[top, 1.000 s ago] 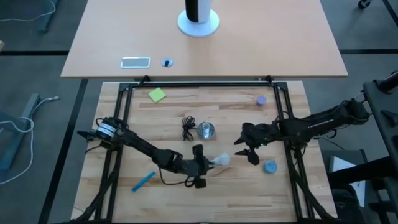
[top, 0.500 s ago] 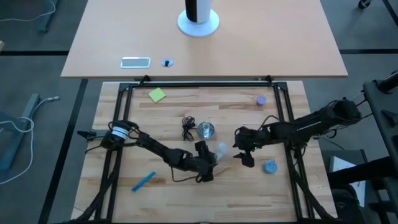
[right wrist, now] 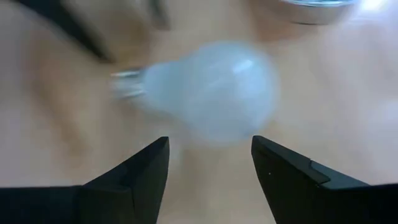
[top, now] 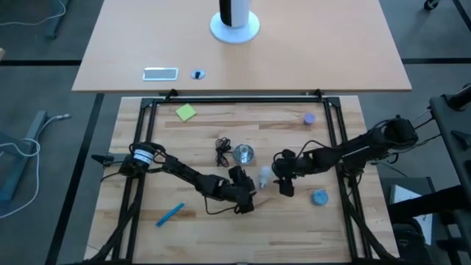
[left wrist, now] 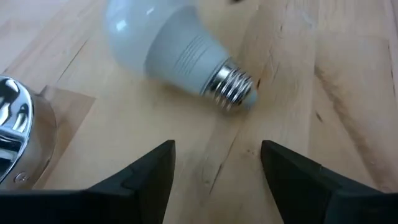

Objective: Screw lightbulb
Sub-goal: Insert the lightbulb into the lamp

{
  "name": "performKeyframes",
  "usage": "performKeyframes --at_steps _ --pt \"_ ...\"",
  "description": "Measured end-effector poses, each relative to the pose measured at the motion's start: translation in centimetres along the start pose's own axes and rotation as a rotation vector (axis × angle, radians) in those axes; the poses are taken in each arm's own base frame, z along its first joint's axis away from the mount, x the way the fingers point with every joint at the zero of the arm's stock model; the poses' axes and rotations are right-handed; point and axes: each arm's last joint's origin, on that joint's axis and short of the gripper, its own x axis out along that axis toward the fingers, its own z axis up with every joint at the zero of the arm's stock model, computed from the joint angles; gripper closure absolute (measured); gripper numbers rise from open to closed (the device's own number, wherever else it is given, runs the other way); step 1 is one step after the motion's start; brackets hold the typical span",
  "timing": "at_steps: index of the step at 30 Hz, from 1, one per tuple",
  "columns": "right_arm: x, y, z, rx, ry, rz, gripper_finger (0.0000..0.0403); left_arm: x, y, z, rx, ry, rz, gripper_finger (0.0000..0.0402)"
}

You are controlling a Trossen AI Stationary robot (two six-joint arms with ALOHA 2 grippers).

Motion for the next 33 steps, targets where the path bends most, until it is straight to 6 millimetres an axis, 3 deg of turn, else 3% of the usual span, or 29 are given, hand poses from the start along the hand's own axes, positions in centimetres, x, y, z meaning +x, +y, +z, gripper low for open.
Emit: performKeyframes --at_steps 6,12,22,26,33 --pt "1.1 -0.7 -0.4 0.010 -0.015 -0.244 0.0207 0.0 -0.2 0.3 -0.010 0.004 -0.034 0.0173" --pt "1.2 -0.5 -0.4 0.000 0.002 -0.190 0.0234 0.0 0.0 1.1 -0.034 -0.025 -0.012 0.0173" --pt "0.9 -1.4 0.3 -0.086 -0.037 -0.242 0.0268 0.6 1.3 0.0 -0.115 0.005 0.030 0.0173" --pt "1.1 -2.3 1.0 -0.160 -0.040 -0.227 0.0263 0.6 1.4 0.0 -0.113 0.006 0.032 0.0173" --pt "1.1 -3.1 2.2 -0.290 -0.039 -0.167 0.0219 0.6 1.4 0.0 -0.112 0.006 0.033 0.0173"
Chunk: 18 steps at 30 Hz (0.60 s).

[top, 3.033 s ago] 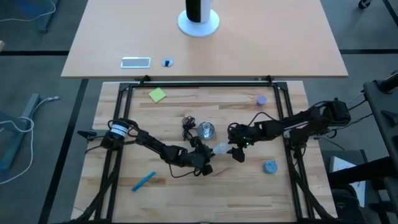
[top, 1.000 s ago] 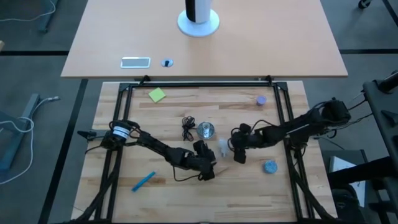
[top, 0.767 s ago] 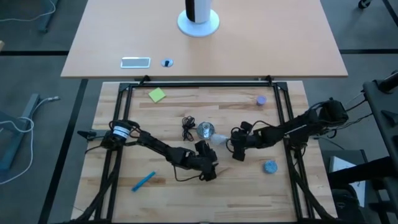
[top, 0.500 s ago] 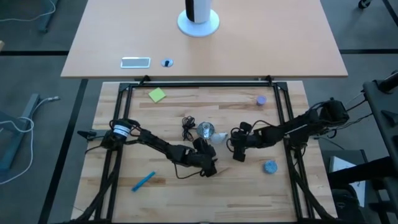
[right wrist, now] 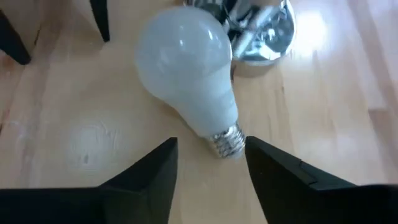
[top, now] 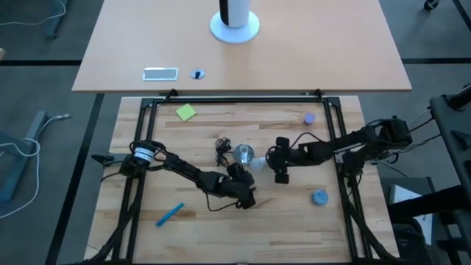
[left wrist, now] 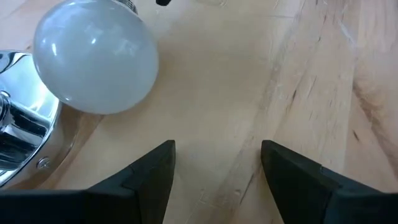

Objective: Screw lightbulb
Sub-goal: Insert the lightbulb into the lamp

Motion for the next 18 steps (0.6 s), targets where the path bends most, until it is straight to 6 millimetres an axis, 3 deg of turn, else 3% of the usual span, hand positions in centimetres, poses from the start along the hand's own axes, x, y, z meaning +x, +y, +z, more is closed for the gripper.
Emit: performKeyframes --at_steps 8,18 --pt "0.7 -0.7 0.6 -0.082 -0.045 -0.022 0.0182 0.0 0.0 0.0 0.012 -0.002 -0.001 0.0173" --pt "3.8 -0.1 -0.3 -0.111 0.000 0.028 0.0168 0.0 0.0 0.0 0.013 -0.003 -0.002 0.0173"
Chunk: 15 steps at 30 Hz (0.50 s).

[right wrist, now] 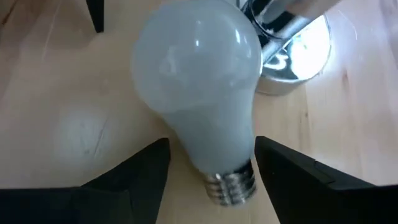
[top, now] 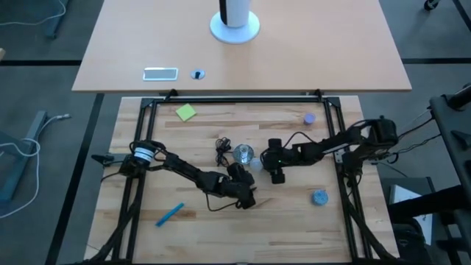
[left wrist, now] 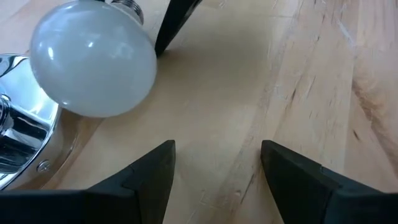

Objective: Screw lightbulb
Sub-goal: Insert the lightbulb into the lamp

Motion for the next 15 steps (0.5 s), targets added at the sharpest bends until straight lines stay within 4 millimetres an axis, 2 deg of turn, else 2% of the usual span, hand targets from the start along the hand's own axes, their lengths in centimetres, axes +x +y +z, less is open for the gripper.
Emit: performKeyframes --at_steps 9,12,15 --pt "0.8 0.0 0.7 -0.005 -0.021 0.019 0.0192 -0.1 -0.1 0.1 -0.002 0.016 -0.040 0.0173" --pt "0.8 -0.1 1.0 0.025 -0.033 0.044 0.0225 -0.7 -0.2 0.6 0.003 0.069 -0.168 0.0173" --pt "0.7 0.0 1.0 0.040 -0.030 0.064 0.0280 -2.0 -0.4 1.0 0.015 0.134 -0.269 0.0174"
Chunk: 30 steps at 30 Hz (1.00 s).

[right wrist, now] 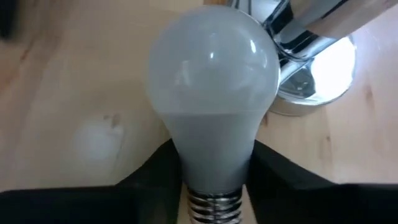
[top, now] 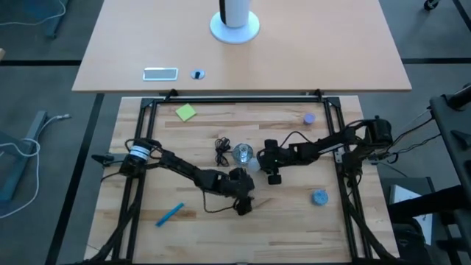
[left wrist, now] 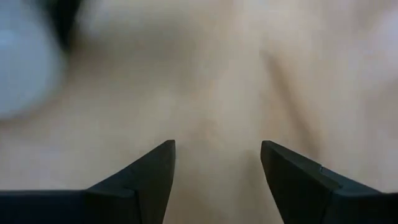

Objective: Screw lightbulb
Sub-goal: Insert the lightbulb into the lamp

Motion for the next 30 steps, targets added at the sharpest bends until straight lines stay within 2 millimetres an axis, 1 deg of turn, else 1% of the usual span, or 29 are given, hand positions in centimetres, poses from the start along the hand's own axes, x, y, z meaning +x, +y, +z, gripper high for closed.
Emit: performKeyframes --at_steps 1,5,8,10,13,15,18,21,23,28,30 --pt "-0.1 0.0 0.0 0.010 0.000 0.015 0.0290 -0.6 -0.2 0.2 0.001 0.014 -0.028 0.0176" --pt "-0.3 0.2 0.0 0.065 -0.008 0.083 0.0290 -3.7 -0.3 1.7 0.024 0.031 -0.070 0.0189" --pt "-0.9 0.3 -0.1 0.087 -0.021 0.134 0.0290 -6.6 -0.1 2.8 0.098 0.032 -0.042 0.0202" --pt "-1.5 0.3 0.4 0.101 -0.064 0.168 0.0290 -8.7 0.3 3.5 0.160 0.008 0.012 0.0211" --pt "-3.0 -0.1 2.3 0.127 -0.251 0.227 0.0290 -11.8 1.3 4.9 0.242 -0.097 0.134 0.0222" --pt "-3.9 -0.6 3.7 0.127 -0.423 0.258 0.0290 -13.6 2.3 5.4 0.291 -0.167 0.215 0.0229" --pt "-4.6 -2.0 5.0 0.146 -0.612 0.223 0.0290 -16.0 4.1 6.1 0.325 -0.309 0.333 0.0237" --pt "-4.7 -4.0 5.4 0.197 -0.729 0.146 0.0290 -17.6 6.6 6.1 0.318 -0.466 0.431 0.0243" --pt "-4.4 -5.0 5.3 0.219 -0.790 0.128 0.0290 -18.2 8.1 5.4 0.313 -0.564 0.466 0.0246" --pt "-4.2 -6.0 4.9 0.266 -0.997 0.185 0.0290 -19.5 10.7 3.2 0.231 -0.826 0.508 0.0247" --pt "-3.7 -6.0 4.6 0.283 -1.039 0.174 0.0290 -19.5 11.4 2.2 0.205 -0.874 0.516 0.0247"
